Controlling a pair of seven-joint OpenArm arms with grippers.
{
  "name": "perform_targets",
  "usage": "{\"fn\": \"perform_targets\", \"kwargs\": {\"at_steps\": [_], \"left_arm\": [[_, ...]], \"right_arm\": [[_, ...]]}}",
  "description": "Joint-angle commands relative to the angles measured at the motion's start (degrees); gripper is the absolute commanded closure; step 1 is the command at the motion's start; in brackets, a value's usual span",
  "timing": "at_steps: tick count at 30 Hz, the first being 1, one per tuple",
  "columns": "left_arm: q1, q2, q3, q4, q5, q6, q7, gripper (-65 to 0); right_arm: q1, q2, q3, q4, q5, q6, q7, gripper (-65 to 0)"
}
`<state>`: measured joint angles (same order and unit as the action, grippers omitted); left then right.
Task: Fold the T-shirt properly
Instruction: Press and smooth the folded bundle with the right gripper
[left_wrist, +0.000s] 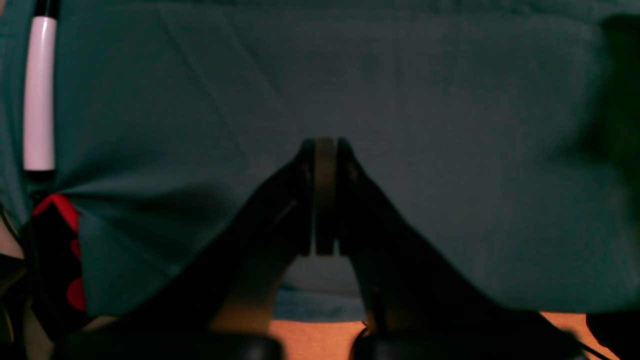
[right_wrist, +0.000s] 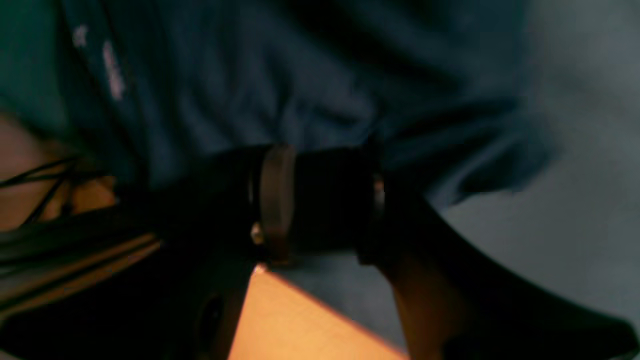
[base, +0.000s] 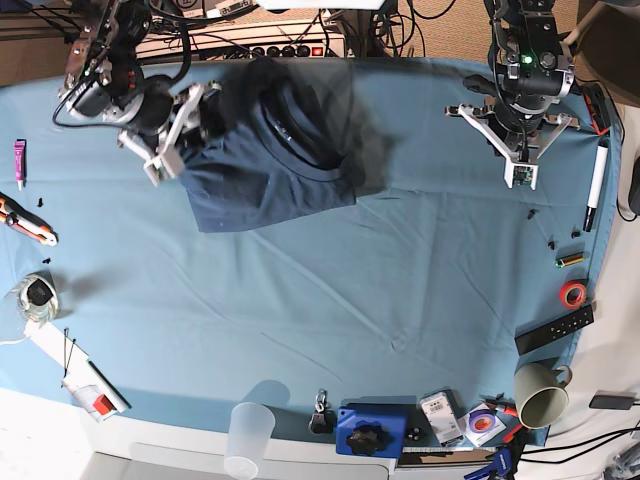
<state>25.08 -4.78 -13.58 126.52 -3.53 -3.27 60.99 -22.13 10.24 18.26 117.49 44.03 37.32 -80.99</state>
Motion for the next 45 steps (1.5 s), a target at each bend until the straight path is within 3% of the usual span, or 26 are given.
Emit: {"fn": "perform_targets", "kwargs": {"at_steps": [1, 11, 14, 19, 28, 37, 45], "left_arm": [[0.00, -0.33, -0.11, 0.83, 0.24, 0.20, -0.98, 0.0], [0.00, -0.33, -0.11, 0.83, 0.24, 0.20, -0.35, 0.0], [0.00, -0.33, -0.11, 0.83, 0.24, 0.20, -0.39, 0.0], [0.00, -0.33, -0.11, 0.85, 0.24, 0.17, -0.39, 0.0], [-0.02, -0.33, -0.11, 0.83, 0.26, 0.17, -0.63, 0.0], [0.00, -0.33, -0.11, 0.83, 0.24, 0.17, -1.01, 0.0], [-0.02, -0.33, -0.11, 0.83, 0.26, 0.17, -1.03, 0.0]], "right_arm": [[-0.48, 0.76, 0.15, 0.87, 3.37, 0.42, 0.99, -18.9], [0.00, 1.22, 0.33, 2.40, 19.52, 2.32, 0.99, -18.9], [2.64, 1.18, 1.86, 3.80, 18.16, 2.68, 0.99, -18.9], [7.93, 1.20, 2.21, 2.10, 9.92, 2.68, 0.99, -18.9], [9.31, 1.18, -6.23, -10.99, 11.54, 2.68, 0.99, -18.9], [11.30, 1.18, -7.76, -27.96, 9.64, 2.68, 0.99, -18.9], [11.54, 1.18, -3.32, -16.15, 29.73, 2.68, 0.99, -18.9]]}}
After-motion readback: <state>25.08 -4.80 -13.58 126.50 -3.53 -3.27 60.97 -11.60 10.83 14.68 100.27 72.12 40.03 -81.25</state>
